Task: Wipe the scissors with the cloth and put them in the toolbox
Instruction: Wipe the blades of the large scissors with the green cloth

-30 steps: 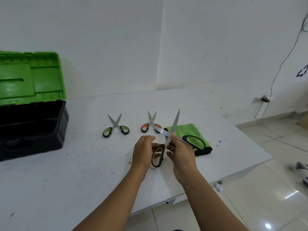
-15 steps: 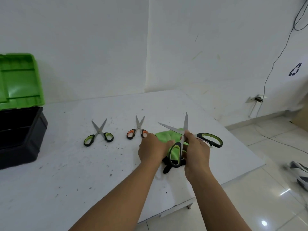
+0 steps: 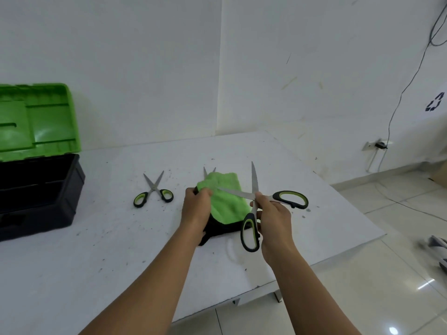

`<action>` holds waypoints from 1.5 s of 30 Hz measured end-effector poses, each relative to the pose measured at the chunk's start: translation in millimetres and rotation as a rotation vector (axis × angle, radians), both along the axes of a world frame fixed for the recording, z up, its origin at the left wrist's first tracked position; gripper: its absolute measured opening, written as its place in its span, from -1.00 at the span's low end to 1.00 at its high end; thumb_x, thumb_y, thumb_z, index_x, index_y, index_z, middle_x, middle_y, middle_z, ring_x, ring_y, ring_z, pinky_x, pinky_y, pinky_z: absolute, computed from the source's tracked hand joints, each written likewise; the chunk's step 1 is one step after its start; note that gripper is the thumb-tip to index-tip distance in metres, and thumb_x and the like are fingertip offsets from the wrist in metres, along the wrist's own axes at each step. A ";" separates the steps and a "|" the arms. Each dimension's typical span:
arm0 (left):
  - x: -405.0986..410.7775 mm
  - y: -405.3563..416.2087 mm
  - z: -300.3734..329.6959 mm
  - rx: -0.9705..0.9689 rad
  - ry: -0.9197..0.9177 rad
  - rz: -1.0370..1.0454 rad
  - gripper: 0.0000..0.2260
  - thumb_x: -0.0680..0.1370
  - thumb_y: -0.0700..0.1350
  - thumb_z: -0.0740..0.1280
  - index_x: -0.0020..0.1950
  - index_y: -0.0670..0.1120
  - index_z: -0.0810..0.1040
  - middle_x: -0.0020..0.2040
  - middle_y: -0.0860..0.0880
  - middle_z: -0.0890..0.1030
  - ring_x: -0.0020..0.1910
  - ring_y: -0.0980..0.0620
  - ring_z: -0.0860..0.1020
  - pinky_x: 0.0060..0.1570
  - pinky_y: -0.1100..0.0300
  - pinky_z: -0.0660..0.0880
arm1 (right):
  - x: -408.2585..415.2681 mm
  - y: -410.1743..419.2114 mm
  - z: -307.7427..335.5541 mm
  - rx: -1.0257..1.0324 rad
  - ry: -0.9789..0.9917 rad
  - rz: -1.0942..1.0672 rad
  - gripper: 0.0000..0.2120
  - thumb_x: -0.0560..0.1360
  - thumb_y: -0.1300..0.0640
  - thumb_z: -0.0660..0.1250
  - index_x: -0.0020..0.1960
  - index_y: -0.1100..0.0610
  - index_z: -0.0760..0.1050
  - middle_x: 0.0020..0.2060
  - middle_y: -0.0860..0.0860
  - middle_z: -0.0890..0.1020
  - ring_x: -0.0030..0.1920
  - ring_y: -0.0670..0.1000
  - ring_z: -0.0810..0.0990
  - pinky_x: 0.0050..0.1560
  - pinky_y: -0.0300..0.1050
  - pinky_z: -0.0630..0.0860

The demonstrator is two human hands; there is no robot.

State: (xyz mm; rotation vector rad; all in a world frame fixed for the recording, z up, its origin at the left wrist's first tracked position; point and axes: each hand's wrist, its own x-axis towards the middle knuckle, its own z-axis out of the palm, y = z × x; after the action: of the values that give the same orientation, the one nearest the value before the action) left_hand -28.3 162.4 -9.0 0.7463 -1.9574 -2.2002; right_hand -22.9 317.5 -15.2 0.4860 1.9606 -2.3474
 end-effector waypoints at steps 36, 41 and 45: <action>73.6 -93.0 -22.4 0.087 0.122 0.111 -0.89 0.55 -0.12 0.53 0.01 -0.14 0.73 -0.08 -0.09 0.78 0.00 -0.14 0.75 0.15 -0.15 0.67 | 75.4 -131.9 -5.6 -0.104 0.032 0.267 -0.77 0.65 0.01 0.37 -0.06 0.09 0.72 -0.16 0.03 0.77 -0.10 -0.01 0.73 -0.16 -0.08 0.61; 71.3 -98.0 -22.9 0.148 0.133 0.134 -0.86 0.57 -0.10 0.49 0.07 -0.14 0.72 -0.07 -0.11 0.77 0.04 -0.20 0.73 0.15 -0.19 0.66 | 76.3 -130.7 -7.2 -0.226 -0.025 0.212 -0.70 0.60 -0.03 0.44 0.12 0.22 0.66 -0.15 0.13 0.71 -0.15 0.12 0.71 -0.18 -0.02 0.63; 72.2 -107.3 -21.2 0.138 0.139 0.110 -0.84 0.61 -0.11 0.46 0.05 -0.20 0.71 -0.13 -0.36 0.69 -0.09 -0.35 0.68 0.06 -0.20 0.64 | 73.4 -119.0 -4.2 -0.239 0.000 0.162 -0.76 0.56 0.07 0.50 0.14 0.19 0.60 -0.09 0.16 0.78 -0.15 0.23 0.77 -0.15 0.03 0.69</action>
State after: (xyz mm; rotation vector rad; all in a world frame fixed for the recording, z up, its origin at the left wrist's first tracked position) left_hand 44.0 55.1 -30.2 0.6800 -1.6745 -2.2727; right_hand 50.5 198.5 -19.4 0.2990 1.6204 -2.4315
